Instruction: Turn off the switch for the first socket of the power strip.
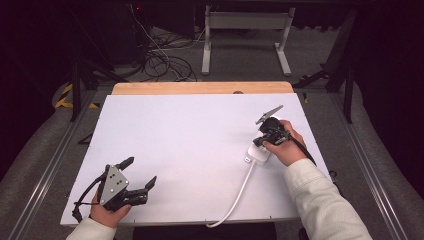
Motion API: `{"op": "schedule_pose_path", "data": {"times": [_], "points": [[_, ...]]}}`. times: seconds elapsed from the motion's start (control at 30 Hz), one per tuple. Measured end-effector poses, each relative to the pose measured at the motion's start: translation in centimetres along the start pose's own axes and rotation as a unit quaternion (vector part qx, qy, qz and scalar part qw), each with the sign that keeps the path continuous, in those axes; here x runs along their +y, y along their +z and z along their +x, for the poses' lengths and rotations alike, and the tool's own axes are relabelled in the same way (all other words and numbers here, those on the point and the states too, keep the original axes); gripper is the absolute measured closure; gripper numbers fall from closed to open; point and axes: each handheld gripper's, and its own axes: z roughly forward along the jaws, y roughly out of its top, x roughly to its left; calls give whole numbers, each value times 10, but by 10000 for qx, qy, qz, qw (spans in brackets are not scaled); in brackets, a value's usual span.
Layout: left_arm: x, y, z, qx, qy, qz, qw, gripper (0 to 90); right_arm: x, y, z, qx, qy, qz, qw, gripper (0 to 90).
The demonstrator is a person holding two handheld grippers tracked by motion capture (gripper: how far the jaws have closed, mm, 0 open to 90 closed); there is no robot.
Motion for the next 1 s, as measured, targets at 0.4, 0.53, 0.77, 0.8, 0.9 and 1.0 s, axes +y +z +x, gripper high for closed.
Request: {"op": "schedule_pose_path", "data": {"times": [0.4,0.53,0.77,0.8,0.9,1.0], "points": [[0,0,0,1,11,-10,10000,132,-1,2,2,-66,20,-13,10000,900],[0,0,0,0,13,-9,10000,132,-1,2,2,-78,35,-10,10000,900],[0,0,0,-9,4,-8,10000,132,-1,2,4,-161,41,9,9999,900],[0,0,0,-8,3,-8,10000,132,-1,2,4,-155,34,18,9999,900],[0,0,-1,-8,7,-8,10000,132,-1,2,5,-173,31,19,9998,900],[0,0,-1,-6,4,-9,10000,132,-1,2,5,-178,35,20,9998,900]]}}
